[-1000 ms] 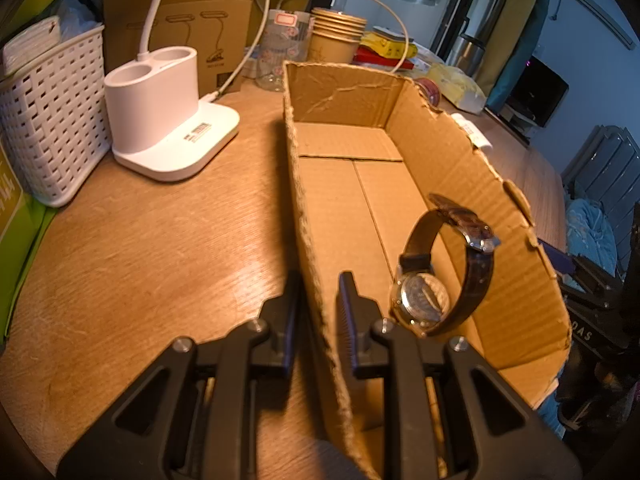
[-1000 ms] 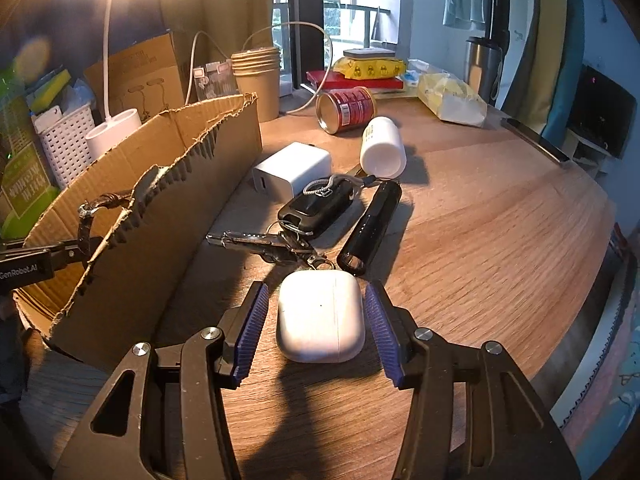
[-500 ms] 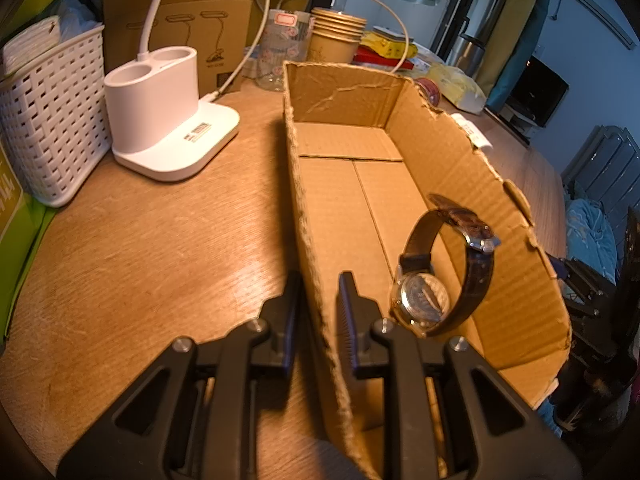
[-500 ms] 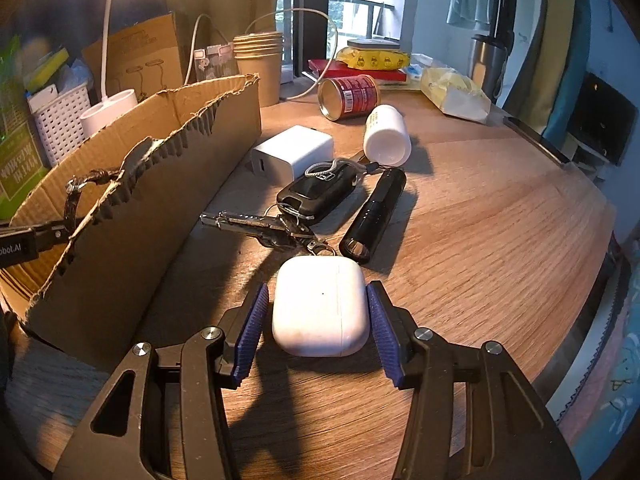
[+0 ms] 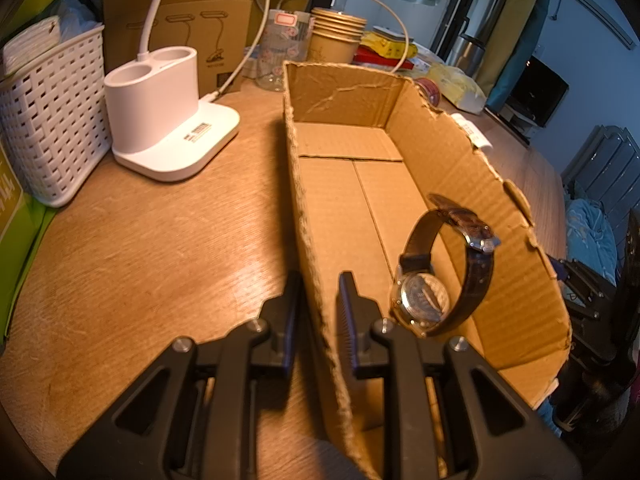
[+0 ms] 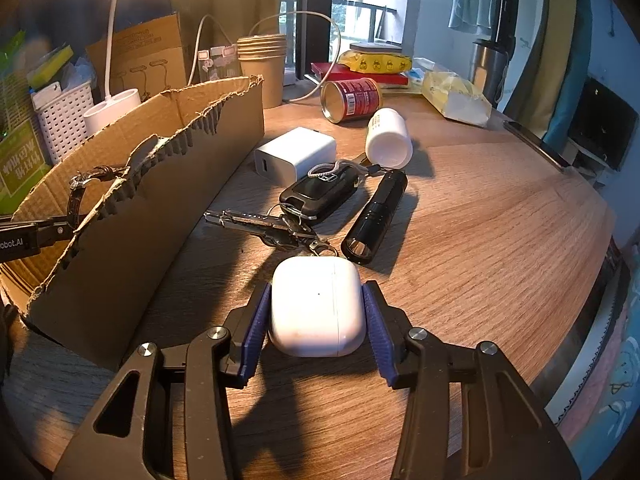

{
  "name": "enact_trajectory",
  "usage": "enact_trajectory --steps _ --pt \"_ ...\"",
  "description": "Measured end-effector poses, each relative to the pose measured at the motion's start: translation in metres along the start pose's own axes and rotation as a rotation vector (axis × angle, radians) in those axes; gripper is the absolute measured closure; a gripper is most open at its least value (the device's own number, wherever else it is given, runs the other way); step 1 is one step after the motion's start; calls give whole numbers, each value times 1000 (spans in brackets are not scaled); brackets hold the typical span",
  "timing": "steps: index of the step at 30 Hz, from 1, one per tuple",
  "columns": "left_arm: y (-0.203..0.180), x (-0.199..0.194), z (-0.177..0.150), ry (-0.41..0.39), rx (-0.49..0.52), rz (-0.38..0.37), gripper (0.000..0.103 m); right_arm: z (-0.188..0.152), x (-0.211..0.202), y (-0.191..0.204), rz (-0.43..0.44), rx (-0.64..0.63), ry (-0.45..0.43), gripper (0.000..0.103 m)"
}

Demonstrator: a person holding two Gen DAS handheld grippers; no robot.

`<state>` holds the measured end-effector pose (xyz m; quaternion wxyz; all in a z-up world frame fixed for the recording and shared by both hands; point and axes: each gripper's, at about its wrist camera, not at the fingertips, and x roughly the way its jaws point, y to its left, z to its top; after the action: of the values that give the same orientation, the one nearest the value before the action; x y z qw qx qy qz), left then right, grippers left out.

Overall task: Organize rigid objects
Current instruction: 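Carry the AirPods case into the box beside the watch and open the right gripper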

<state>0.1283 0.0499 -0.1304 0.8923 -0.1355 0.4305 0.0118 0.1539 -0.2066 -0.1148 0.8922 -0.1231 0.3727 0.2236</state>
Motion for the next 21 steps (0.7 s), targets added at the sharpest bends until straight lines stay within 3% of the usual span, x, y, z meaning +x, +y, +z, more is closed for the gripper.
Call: enact_trajectory --steps 21 --pt "0 0 0 0 0 0 84 18 -32 6 26 -2 -93 54"
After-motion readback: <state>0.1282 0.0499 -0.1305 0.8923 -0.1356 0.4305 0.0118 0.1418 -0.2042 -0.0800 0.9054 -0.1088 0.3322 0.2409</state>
